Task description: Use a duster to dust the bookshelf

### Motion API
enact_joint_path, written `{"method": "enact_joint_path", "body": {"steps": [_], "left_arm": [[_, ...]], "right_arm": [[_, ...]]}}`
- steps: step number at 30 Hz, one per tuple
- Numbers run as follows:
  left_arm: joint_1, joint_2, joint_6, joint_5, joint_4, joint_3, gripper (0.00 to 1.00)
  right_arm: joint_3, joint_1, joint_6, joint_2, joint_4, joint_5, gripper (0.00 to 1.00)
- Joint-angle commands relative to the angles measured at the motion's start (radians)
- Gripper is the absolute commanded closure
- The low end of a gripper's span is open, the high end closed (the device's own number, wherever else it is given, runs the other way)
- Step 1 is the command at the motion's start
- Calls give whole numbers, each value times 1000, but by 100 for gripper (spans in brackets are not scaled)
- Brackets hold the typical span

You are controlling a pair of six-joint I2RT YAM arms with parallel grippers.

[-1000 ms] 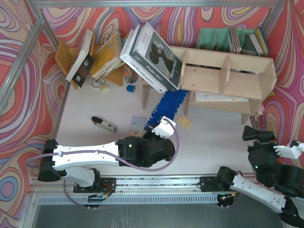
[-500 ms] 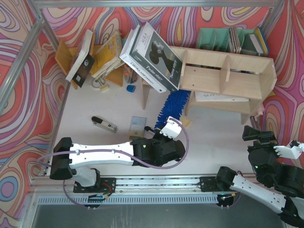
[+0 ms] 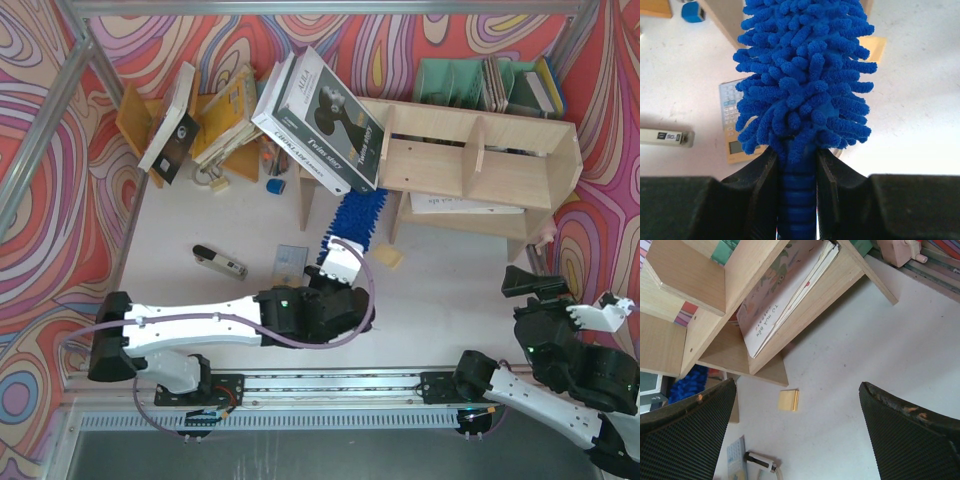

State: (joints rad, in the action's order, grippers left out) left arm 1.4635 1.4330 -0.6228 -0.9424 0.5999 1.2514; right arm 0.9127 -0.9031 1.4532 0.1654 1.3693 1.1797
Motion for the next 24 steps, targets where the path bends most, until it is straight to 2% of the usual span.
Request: {"method": "enact_joint_path", "body": {"steps": [1, 3, 8, 13, 20, 24], "left_arm": [[-43, -89, -73, -81, 66, -38, 100], [-66, -119, -84, -87, 93, -53, 100], [-140, -177, -123, -64, 155, -83, 100], [-180, -223, -149, -66, 198, -126, 100], [-218, -290, -169, -65, 227, -178, 100], [-220, -281, -160, -20, 203, -186, 100]], "right_arm": [[-40, -5, -110, 6, -112, 10, 1], [-71, -5, -140, 13, -166, 1, 1], [-151, -4, -335, 52, -356, -9, 1], [-244, -4, -376, 83, -459, -21, 1], [-419, -5, -486, 37, -677, -63, 1], [-494, -4, -633, 11, -831, -90, 1]]}}
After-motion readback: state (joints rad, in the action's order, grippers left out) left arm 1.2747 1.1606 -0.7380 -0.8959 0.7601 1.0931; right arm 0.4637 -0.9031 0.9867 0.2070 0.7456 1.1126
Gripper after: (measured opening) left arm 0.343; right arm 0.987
